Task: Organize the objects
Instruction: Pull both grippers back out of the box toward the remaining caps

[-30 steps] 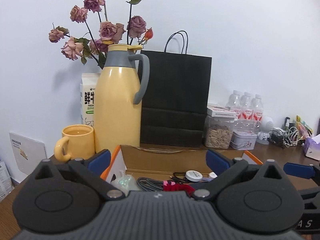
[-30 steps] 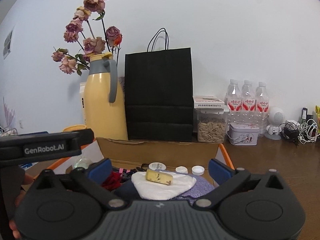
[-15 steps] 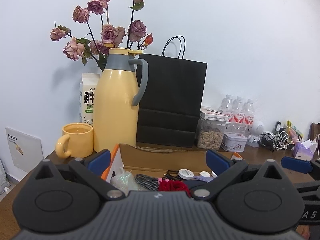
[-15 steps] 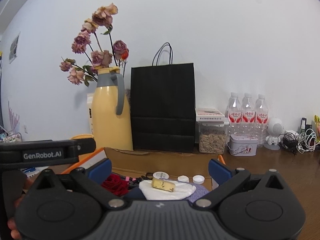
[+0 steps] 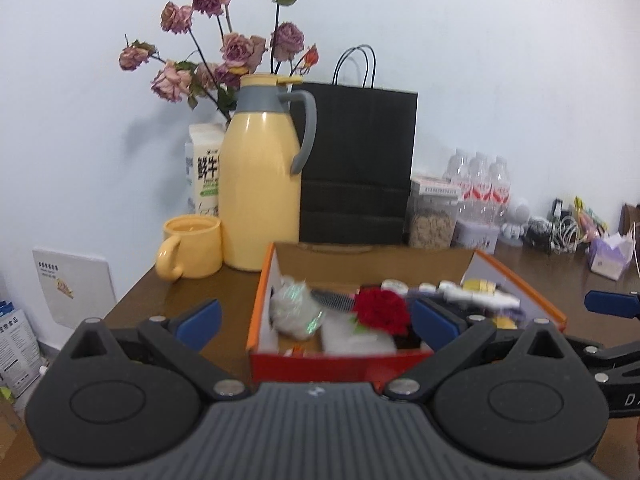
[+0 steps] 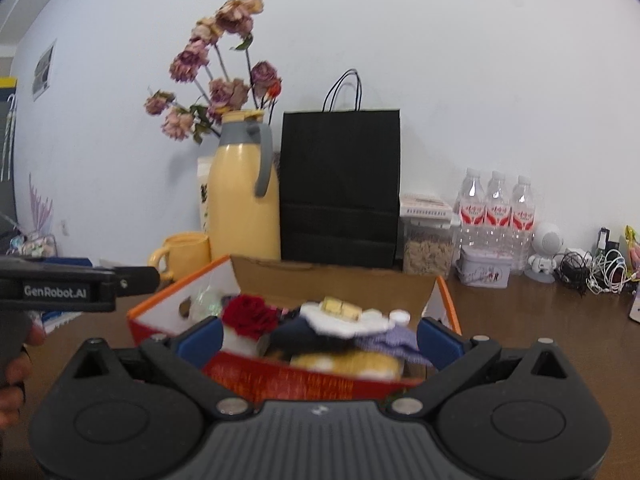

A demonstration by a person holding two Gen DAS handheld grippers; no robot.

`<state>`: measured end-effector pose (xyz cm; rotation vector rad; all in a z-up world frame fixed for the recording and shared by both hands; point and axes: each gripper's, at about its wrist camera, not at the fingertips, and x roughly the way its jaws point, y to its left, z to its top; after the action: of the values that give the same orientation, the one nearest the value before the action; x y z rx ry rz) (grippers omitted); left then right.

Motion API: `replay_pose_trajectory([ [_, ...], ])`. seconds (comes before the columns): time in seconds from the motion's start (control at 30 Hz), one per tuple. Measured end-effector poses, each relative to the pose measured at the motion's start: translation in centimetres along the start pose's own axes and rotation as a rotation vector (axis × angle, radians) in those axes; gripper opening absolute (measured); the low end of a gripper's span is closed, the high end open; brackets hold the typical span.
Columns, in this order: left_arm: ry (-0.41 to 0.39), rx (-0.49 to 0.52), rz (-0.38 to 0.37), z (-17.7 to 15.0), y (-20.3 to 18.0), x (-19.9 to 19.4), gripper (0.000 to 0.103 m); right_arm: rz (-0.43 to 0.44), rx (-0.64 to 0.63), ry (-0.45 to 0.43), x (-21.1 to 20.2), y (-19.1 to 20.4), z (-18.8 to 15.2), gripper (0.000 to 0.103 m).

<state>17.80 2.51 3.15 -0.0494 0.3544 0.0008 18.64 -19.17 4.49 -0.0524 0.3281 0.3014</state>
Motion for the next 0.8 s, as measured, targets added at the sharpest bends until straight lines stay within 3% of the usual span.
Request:
replay_pose_trajectory([
  [0.43, 0.139, -0.015, 0.031, -4.8, 2.5, 0.1, 0.103, 0.053, -0.016, 0.196, 1.1, 1.6, -4.8, 0.103],
  [0.8, 0.18, -0.032, 0.023, -6.4, 3.4, 1.7, 0.103, 0.081, -0.066, 0.301, 6.5, 2.9, -5.1, 0.067],
])
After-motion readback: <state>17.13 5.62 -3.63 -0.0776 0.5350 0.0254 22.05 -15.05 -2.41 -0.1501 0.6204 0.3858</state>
